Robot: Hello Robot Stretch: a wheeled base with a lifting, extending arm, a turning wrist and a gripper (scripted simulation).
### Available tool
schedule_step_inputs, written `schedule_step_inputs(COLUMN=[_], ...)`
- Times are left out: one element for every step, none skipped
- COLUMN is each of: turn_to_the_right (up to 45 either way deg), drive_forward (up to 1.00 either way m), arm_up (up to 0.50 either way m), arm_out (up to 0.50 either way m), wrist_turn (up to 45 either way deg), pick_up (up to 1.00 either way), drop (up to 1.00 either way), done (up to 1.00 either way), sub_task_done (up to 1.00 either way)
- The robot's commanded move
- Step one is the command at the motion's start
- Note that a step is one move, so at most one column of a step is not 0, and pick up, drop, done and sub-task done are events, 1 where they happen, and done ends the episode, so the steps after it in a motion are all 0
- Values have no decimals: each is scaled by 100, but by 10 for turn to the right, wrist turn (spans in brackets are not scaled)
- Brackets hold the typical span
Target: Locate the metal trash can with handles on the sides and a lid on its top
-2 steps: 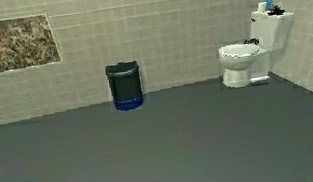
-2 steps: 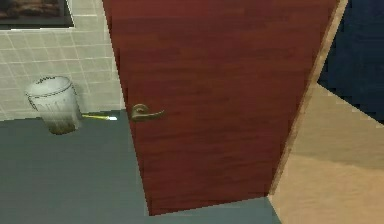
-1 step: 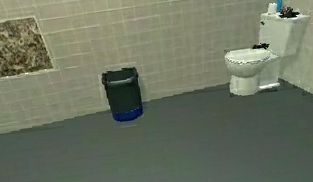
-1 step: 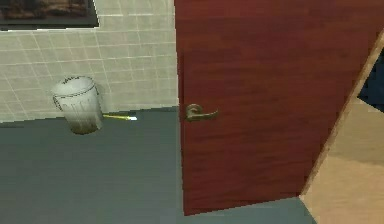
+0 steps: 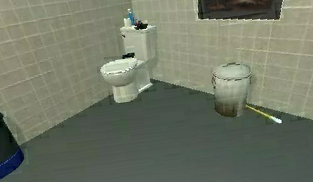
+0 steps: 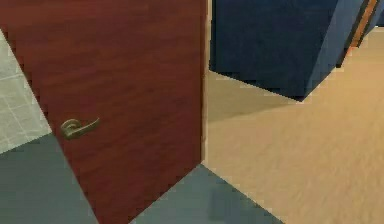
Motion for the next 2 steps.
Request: schedule_step_inputs(turn_to_the_right=[0, 450], drive_forward=[70, 0], arm_up=[0, 0], arm_out=[0, 0], wrist_turn=[0, 0], pick_up=[0, 0], drop=[0, 0], done=[0, 0], sub_task_done=[0, 0])
